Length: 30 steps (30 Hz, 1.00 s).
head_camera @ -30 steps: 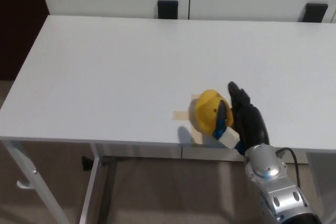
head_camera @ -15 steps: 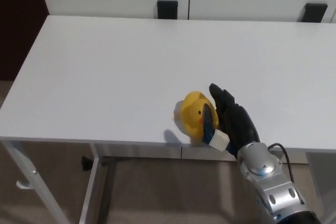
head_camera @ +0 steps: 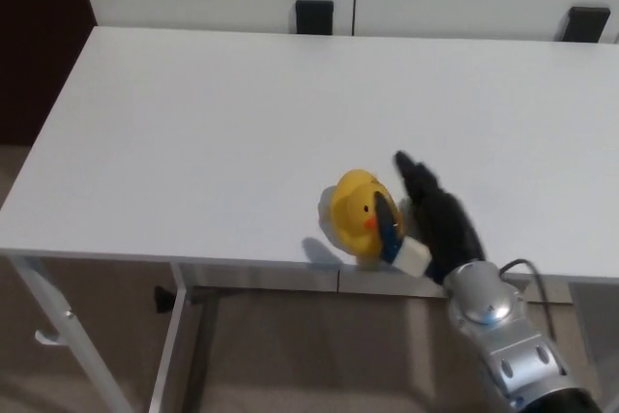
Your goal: The robot uses its right hand to push the yellow duck toy to the center of the white desk.
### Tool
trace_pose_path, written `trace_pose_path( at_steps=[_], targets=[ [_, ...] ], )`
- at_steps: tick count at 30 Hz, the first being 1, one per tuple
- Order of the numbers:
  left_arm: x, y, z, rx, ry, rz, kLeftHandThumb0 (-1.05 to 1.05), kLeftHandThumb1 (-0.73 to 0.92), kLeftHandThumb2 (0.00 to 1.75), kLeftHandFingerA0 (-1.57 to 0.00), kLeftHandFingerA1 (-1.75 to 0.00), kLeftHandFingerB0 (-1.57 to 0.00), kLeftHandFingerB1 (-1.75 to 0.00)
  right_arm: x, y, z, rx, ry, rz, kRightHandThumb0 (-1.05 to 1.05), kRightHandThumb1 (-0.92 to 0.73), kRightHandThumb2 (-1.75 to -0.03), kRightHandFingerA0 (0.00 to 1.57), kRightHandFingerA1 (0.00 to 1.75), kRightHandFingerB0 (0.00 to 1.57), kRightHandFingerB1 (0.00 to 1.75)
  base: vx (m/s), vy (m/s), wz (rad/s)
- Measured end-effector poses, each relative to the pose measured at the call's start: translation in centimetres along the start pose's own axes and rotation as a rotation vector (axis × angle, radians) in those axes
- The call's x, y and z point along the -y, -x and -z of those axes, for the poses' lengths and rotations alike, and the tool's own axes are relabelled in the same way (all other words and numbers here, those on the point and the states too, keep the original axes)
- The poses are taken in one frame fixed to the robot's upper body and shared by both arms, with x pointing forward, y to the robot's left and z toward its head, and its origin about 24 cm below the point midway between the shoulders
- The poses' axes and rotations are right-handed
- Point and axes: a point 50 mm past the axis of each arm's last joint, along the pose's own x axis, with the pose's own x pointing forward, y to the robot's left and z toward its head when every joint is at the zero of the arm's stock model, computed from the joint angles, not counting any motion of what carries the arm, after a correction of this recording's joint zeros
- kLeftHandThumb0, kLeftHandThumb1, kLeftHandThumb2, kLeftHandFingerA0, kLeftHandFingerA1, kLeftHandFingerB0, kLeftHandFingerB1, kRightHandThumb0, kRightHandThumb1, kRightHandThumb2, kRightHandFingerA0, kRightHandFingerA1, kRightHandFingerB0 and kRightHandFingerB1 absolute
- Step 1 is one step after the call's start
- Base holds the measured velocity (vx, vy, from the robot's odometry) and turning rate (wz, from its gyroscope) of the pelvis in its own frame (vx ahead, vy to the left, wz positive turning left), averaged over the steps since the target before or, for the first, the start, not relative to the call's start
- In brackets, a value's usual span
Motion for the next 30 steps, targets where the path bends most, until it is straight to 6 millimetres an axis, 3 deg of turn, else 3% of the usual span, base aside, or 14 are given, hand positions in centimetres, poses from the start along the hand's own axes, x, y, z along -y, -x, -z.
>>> trace_pose_path(
  at_steps=[9, 11, 12, 13, 15, 16, 19, 23, 24, 25, 26, 27, 29, 30],
  targets=[
    [0.0, 0.0, 0.1, -0.003, 0.0, 0.001, -0.11, 0.65, 0.8, -0.88, -0.75, -0.83, -0.63, 5.6, 0.2, -1.1, 0.111, 0.127, 0.258, -1.03, -0.92, -0.85, 0.0, 0.0, 0.0, 0.0, 0.0, 0.0, 0.0],
    [0.1, 0.1, 0.4, -0.009, -0.001, 0.003, -0.11, 0.65, 0.8, -0.88, -0.75, -0.83, -0.63, 8.4, 0.7, -2.6, 0.206, 0.139, 0.382, -1.03, -0.92, -0.85, 0.0, 0.0, 0.0, 0.0, 0.0, 0.0, 0.0],
    [0.1, 0.1, 0.4, -0.01, -0.001, 0.003, -0.11, 0.65, 0.8, -0.88, -0.75, -0.83, -0.63, 8.6, 0.8, -2.7, 0.211, 0.139, 0.388, -1.03, -0.92, -0.85, 0.0, 0.0, 0.0, 0.0, 0.0, 0.0, 0.0],
    [0.1, 0.1, 0.4, -0.012, -0.001, 0.004, -0.13, 0.67, 0.76, -0.88, -0.75, -0.85, -0.64, 10.6, 1.4, -4.0, 0.279, 0.138, 0.457, -0.98, -0.92, -0.79, 0.0, 0.0, 0.0, 0.0, 0.0, 0.0, 0.0],
    [0.1, 0.1, 0.5, -0.013, -0.002, 0.004, -0.12, 0.67, 0.78, -0.89, -0.73, -0.83, -0.61, 11.1, 1.6, -4.4, 0.3, 0.139, 0.475, -1.0, -0.92, -0.82, 0.0, 0.0, 0.0, 0.0, 0.0, 0.0, 0.0],
    [0.2, 0.2, 0.7, -0.018, -0.004, 0.005, -0.12, 0.67, 0.78, -0.89, -0.73, -0.83, -0.61, 13.2, 2.5, -6.0, 0.385, 0.145, 0.541, -1.0, -0.92, -0.82, 0.0, 0.0, 0.0, 0.0, 0.0, 0.0, 0.0],
    [0.2, 0.2, 0.7, -0.019, -0.007, 0.006, -0.12, 0.65, 0.79, -0.89, -0.75, -0.83, -0.63, 15.8, 4.0, -7.5, 0.477, 0.167, 0.607, -1.04, -0.92, -0.8, 0.0, 0.0, 0.0, 0.0, 0.0, 0.0, 0.0],
    [0.2, 0.2, 0.8, -0.021, -0.01, 0.005, -0.11, 0.65, 0.77, -0.89, -0.74, -0.82, -0.62, 18.7, 5.9, -7.8, 0.517, 0.215, 0.664, -1.04, -0.92, -0.79, 0.0, 0.0, 0.0, 0.0, 0.0, 0.0, 0.02],
    [0.2, 0.2, 1.0, -0.026, -0.011, 0.005, -0.11, 0.65, 0.77, -0.89, -0.74, -0.82, -0.62, 20.4, 7.2, -7.8, 0.527, 0.244, 0.695, -1.04, -0.92, -0.79, 0.0, 0.0, 0.0, 0.0, 0.0, 0.0, 0.0],
    [0.2, 0.2, 1.0, -0.026, -0.011, 0.004, -0.11, 0.67, 0.75, -0.89, -0.72, -0.82, -0.61, 21.4, 8.0, -7.6, 0.528, 0.256, 0.709, -1.05, -0.92, -1.21, 0.0, 0.23, 0.0, 0.14, 0.0, 0.0, 0.0],
    [0.1, 0.2, 1.1, -0.027, -0.011, 0.004, -0.11, 0.67, 0.75, -0.89, -0.72, -0.82, -0.61, 22.2, 8.7, -7.4, 0.527, 0.264, 0.714, -1.05, -0.92, -1.21, 0.0, 0.23, 0.0, 0.14, 0.0, 0.0, 0.0],
    [0.1, 0.2, 1.1, -0.027, -0.011, 0.004, -0.12, 0.67, 0.79, -0.92, -0.79, -0.85, -0.65, 22.2, 8.7, -7.4, 0.527, 0.264, 0.714, -0.98, -0.73, -1.0, 0.0, 0.32, 0.0, 0.26, 0.0, 0.0, 0.0],
    [0.1, 0.2, 0.9, -0.024, -0.009, 0.002, -0.12, 0.67, 0.79, -0.92, -0.79, -0.85, -0.65, 23.6, 10.1, -6.3, 0.497, 0.275, 0.718, -0.98, -0.73, -1.0, 0.0, 0.32, 0.0, 0.26, 0.0, 0.0, 0.0],
    [0.1, 0.2, 0.9, -0.024, -0.008, 0.002, -0.11, 0.65, 0.76, -0.92, -0.81, -0.89, -0.66, 24.4, 10.8, -5.6, 0.473, 0.277, 0.724, -0.73, -0.6, -0.92, 0.0, 0.31, 0.0, 0.16, 0.0, 0.0, 0.0]
  ],
)
